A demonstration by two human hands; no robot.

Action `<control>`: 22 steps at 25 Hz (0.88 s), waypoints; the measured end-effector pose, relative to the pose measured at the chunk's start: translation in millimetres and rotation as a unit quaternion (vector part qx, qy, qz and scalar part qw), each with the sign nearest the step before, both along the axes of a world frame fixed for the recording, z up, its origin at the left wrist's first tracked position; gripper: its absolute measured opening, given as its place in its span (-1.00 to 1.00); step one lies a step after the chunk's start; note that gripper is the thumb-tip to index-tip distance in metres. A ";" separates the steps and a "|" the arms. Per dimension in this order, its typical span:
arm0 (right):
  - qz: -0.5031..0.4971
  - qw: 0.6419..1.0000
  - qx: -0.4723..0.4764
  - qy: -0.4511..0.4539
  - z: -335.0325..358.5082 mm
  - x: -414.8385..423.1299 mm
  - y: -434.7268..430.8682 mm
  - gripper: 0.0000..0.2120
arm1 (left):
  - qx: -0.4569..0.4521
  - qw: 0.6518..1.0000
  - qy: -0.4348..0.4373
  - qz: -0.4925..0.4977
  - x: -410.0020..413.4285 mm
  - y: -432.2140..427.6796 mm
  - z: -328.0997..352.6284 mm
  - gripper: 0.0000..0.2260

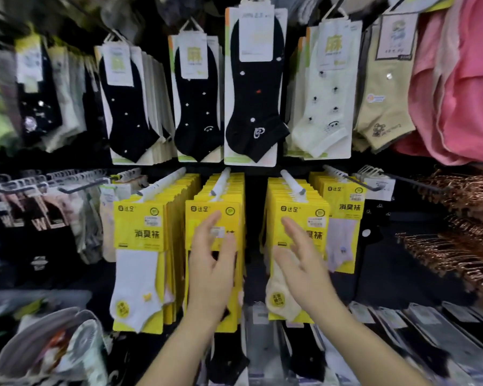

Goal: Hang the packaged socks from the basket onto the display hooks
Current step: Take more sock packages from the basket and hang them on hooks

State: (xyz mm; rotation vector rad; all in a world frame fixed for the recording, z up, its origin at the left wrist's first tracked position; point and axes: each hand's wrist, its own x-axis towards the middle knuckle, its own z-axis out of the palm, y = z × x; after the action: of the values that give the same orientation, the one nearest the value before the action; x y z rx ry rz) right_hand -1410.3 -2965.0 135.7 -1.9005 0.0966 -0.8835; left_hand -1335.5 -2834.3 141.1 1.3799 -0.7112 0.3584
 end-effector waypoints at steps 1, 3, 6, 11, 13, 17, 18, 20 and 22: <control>0.019 0.999 0.009 0.045 -2.8 11.0 8.9 -0.52 | 0.003 0.999 -0.002 0.032 13.8 9.5 2.3 -0.58; 0.029 0.990 0.061 0.122 -7.4 33.1 26.3 -0.42 | 0.040 0.998 0.015 0.042 38.4 24.1 1.5 -0.53; 0.019 0.981 0.111 0.160 -11.0 56.4 41.8 -0.40 | 0.086 0.994 0.058 -0.035 58.8 25.8 -12.6 -0.59; 0.019 0.983 0.114 0.141 -12.8 71.0 64.7 -0.52 | 0.081 0.985 0.105 -0.108 69.8 22.4 -21.2 -0.73; 0.029 0.979 0.140 0.142 -11.0 71.5 65.0 -0.54 | 0.076 0.981 0.136 -0.118 70.7 26.4 -15.1 -0.76; 0.045 0.961 0.250 0.107 -0.1 74.2 59.5 -0.50 | 0.017 0.964 0.222 -0.144 80.8 29.8 4.8 -0.62; 0.050 0.962 0.249 0.100 1.4 75.7 61.1 -0.51 | 0.021 0.959 0.237 -0.154 79.9 28.5 7.6 -0.59; 0.063 0.967 0.230 0.094 3.2 77.3 65.2 -0.54 | 0.011 0.949 0.258 -0.183 74.8 26.3 10.3 -0.58; 0.068 0.969 0.218 0.094 3.2 77.4 64.6 -0.54 | -0.001 0.948 0.263 -0.181 67.7 27.2 12.5 -0.57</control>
State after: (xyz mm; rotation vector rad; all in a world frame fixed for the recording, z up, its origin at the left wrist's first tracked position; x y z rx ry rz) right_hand -1333.0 -2900.4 138.9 -1.5509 0.2522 -0.5335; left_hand -1267.8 -2807.1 153.6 1.2344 -0.4992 -0.2958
